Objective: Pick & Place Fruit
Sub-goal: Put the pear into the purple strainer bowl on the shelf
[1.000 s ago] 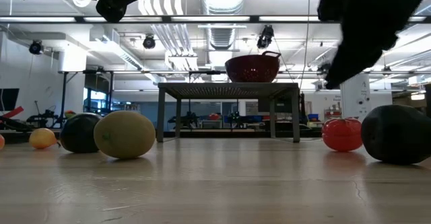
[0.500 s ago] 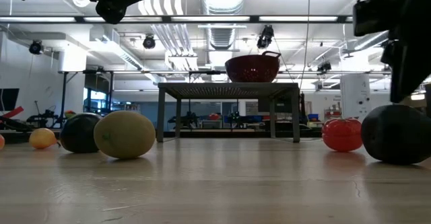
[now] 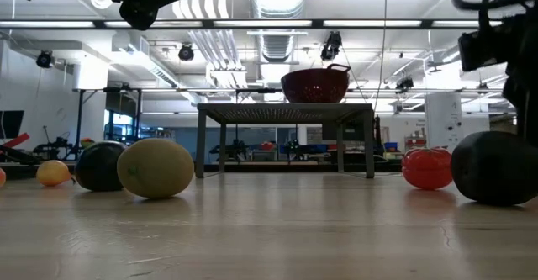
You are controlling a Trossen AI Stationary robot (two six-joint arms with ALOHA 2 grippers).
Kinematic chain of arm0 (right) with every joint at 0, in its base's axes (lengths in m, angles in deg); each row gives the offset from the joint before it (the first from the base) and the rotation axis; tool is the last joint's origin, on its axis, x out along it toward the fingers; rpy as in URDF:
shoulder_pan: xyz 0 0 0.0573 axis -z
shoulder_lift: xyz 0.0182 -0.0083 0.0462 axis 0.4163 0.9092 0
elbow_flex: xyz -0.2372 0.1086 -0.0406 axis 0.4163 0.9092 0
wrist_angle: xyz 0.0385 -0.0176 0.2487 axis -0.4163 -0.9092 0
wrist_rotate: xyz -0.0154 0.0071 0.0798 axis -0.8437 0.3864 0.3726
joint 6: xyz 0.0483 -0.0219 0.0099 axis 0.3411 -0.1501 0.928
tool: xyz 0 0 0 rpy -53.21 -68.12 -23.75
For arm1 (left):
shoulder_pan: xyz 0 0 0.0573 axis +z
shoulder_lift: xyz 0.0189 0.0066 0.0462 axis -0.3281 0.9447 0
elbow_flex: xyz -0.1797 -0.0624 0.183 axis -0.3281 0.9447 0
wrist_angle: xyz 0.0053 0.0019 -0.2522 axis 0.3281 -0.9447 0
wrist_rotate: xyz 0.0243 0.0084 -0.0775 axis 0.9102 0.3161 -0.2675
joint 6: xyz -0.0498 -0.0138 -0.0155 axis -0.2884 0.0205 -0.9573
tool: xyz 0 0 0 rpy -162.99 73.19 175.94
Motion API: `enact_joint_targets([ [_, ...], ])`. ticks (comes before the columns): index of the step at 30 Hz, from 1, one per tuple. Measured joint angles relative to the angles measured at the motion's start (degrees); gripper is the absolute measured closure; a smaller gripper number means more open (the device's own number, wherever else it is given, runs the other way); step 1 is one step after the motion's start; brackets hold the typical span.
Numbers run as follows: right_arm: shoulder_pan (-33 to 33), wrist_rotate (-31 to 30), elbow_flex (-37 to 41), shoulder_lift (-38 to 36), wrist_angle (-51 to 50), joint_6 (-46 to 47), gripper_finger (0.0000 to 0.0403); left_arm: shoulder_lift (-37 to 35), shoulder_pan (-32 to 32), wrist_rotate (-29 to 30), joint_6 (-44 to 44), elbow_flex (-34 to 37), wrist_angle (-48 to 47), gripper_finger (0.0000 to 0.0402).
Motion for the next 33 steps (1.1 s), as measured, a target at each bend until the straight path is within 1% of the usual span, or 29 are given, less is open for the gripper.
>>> enact_joint_targets([
  [7, 0.0, 0.1, 2.9, 0.0, 5.3, 0.5, 0.0114, 0.0, 0.0, 0.0, 0.0, 0.0, 0.0, 0.0234],
  [12, 0.0, 0.0, 4.1, 0.0, 6.1, 0.5, 0.0112, 0.0, 0.0, 0.0, 0.0, 0.0, 0.0, 0.0234],
  [16, 0.0, 0.1, 5.3, 0.0, 6.8, 1.4, 0.0126, 0.0, 0.0, 0.0, 0.0, 0.0, 0.0, 0.0234],
  [24, 0.0, 0.1, 8.8, 0.0, 12.1, 1.6, 0.0166, 0.0, 0.0, 0.0, 0.0, 0.0, 0.0, 0.0234],
  [33, 0.0, -0.6, 10.7, -0.2, 12.4, 2.5, 0.0212, 0.0, 0.0, 0.0, 0.0, 0.0, 0.0, 0.0234],
])
